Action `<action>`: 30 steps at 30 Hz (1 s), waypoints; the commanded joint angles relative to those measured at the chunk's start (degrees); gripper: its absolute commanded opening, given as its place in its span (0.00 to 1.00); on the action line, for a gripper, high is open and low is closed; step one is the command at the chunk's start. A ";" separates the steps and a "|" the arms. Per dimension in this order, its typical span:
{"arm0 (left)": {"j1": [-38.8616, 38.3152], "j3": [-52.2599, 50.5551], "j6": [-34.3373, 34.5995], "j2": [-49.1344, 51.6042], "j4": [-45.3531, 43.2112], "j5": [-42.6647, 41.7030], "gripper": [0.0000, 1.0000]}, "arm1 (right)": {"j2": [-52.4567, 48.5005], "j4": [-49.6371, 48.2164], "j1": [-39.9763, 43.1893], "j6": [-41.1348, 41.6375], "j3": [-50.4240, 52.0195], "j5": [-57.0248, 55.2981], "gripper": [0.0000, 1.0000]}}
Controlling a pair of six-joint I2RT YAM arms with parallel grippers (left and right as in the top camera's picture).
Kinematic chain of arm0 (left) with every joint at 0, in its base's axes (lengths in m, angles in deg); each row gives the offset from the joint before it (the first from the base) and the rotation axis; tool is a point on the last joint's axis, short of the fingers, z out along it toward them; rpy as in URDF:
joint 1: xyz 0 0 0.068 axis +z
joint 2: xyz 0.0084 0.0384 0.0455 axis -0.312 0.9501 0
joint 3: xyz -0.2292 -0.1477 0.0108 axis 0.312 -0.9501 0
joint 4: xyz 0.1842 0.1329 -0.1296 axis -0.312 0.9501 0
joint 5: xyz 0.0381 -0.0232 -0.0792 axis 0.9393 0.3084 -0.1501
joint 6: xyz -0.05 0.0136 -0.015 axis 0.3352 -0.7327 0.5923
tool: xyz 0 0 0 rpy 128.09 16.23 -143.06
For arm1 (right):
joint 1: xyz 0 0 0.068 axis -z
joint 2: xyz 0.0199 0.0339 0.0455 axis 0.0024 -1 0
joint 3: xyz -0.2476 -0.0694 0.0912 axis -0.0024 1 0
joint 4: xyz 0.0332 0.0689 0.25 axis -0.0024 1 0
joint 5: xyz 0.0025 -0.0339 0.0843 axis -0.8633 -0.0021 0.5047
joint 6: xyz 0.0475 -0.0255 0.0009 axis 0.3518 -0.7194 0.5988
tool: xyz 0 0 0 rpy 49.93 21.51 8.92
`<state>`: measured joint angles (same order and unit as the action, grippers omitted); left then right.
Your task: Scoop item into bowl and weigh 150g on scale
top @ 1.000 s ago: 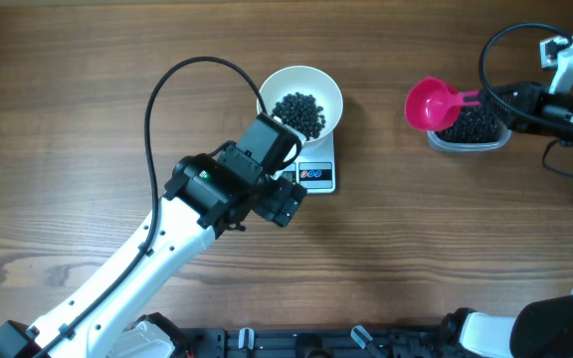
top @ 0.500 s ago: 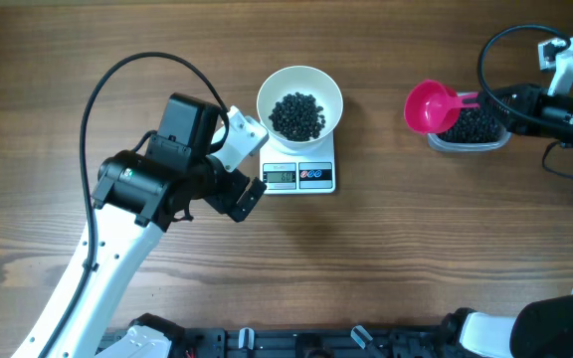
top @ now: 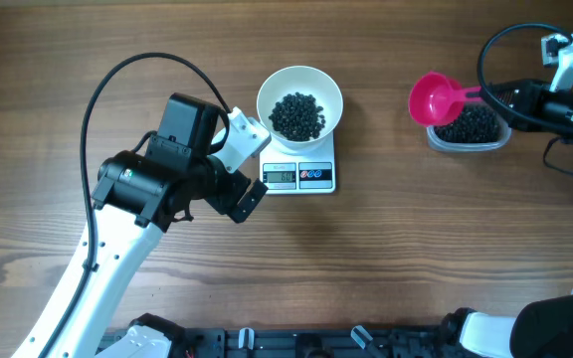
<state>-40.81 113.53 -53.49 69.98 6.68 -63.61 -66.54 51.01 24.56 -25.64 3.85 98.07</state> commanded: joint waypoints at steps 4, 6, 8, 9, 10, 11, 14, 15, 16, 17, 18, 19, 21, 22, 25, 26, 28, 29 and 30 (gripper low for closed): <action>0.42 -0.35 -1.16 -0.33 -0.15 -0.90 1.00 | 1.18 -2.73 -0.09 -1.18 -0.90 3.43 0.04; 0.42 -0.35 -1.16 -0.33 -0.15 -0.92 1.00 | 1.16 -7.45 -0.09 -1.16 -0.90 6.32 0.04; 0.42 -0.35 -1.16 -0.33 -0.15 -0.92 1.00 | 1.16 -9.88 -0.13 -1.16 -0.90 7.43 0.04; 0.42 -0.35 -1.16 -0.31 -0.15 -0.92 1.00 | 1.16 -10.01 -0.13 -1.20 -0.90 6.43 0.04; 0.42 -0.35 -1.16 -0.33 -0.15 -0.92 1.00 | 1.16 -9.79 -0.13 -1.18 -0.90 4.55 0.04; 0.42 -0.35 -1.16 -0.33 -0.15 -0.90 1.00 | 1.16 -9.60 -0.13 -1.18 -0.90 2.49 0.04; 0.42 -0.35 -1.16 -0.33 -0.15 -0.92 1.00 | 1.29 -9.33 -0.13 -0.98 -0.90 -1.42 0.04; 0.42 -0.35 -1.16 -0.33 -0.15 -0.92 1.00 | 1.29 -9.01 -0.13 -1.01 -0.90 -3.65 0.04; 0.42 -0.35 -1.16 -0.33 -0.15 -0.92 1.00 | 1.29 -8.52 -0.13 -0.98 -0.90 -6.25 0.04; 0.42 -0.35 -1.16 -0.33 -0.15 -0.92 1.00 | 1.38 -7.78 -0.13 -0.98 -0.90 -10.88 0.04; 0.42 -0.35 -1.16 -0.31 -0.15 -0.92 1.00 | 1.46 -7.72 -0.13 -0.22 -0.90 -13.14 0.04; 0.42 -0.35 -1.16 -0.33 -0.15 -0.92 1.00 | 1.60 -7.85 -0.13 1.62 -0.92 -15.39 0.04; 0.42 -0.35 -1.16 -0.31 -0.15 -0.90 1.00 | 1.95 -7.96 -0.13 6.19 -0.92 -21.31 0.04; 0.42 -0.35 -1.16 -0.33 -0.15 -0.92 1.00 | 2.21 -8.09 -0.15 8.17 -0.92 -23.82 0.04; 0.42 -0.35 -1.16 -0.33 -0.15 -0.92 1.00 | 2.45 -8.59 -0.52 12.90 -2.36 -26.91 0.05; 0.42 -0.35 -1.16 -0.33 -0.15 -0.92 1.00 | 2.45 -8.57 -1.42 13.07 -3.26 -29.00 0.05; 0.42 -0.35 -1.16 -0.33 -0.15 -0.90 1.00 | 2.45 -8.55 -4.07 13.79 -4.39 -33.64 0.04; 0.42 -0.35 -1.16 -0.33 -0.15 -0.92 1.00 | 2.45 -8.55 -5.73 13.79 -4.81 -35.67 0.04; 0.42 -0.35 -1.16 -0.31 -0.15 -0.92 1.00 | 2.45 -8.55 -7.52 13.60 -5.09 -38.05 0.04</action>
<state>-40.81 113.53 -53.49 69.98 6.66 -63.61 -65.67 42.77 21.18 -13.80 1.25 68.12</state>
